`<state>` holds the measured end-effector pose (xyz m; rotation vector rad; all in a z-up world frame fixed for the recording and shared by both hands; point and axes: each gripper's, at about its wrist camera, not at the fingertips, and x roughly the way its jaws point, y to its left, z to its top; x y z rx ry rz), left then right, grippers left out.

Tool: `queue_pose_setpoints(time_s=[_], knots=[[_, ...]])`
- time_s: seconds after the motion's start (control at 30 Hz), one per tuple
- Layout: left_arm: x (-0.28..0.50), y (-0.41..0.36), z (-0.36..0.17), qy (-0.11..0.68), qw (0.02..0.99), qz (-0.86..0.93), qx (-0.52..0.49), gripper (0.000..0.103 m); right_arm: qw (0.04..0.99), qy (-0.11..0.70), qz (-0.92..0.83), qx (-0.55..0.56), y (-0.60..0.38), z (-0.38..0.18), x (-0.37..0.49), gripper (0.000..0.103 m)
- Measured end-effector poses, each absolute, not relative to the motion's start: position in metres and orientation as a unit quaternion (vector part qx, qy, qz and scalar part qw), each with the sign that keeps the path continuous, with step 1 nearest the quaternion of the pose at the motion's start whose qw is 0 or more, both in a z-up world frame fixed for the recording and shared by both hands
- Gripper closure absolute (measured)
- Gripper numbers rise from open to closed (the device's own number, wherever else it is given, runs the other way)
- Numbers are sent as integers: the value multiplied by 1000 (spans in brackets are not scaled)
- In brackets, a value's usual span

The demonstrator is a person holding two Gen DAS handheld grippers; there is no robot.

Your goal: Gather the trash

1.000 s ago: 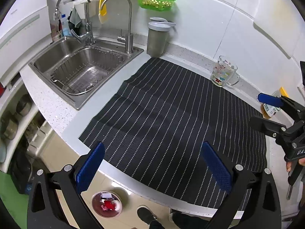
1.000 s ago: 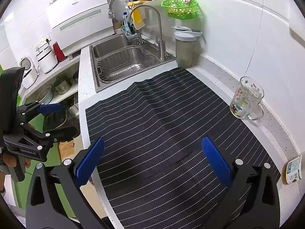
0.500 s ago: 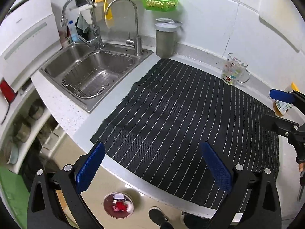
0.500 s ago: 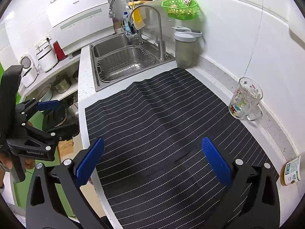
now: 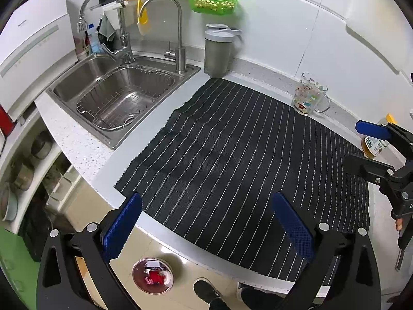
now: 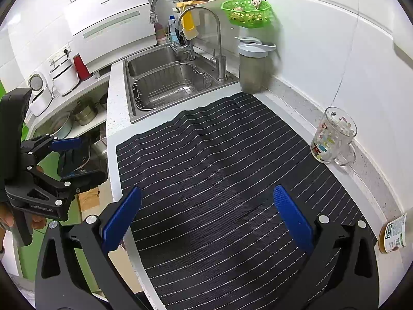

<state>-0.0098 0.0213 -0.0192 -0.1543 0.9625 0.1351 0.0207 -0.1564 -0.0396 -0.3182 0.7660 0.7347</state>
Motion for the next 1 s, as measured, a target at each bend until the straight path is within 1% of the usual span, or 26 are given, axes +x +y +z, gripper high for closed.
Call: queue_pose_setpoints(time_s=[1.0], knots=[[-10, 24, -18, 469, 878, 55, -82, 6, 850, 364, 350, -152, -156, -39, 22, 3]])
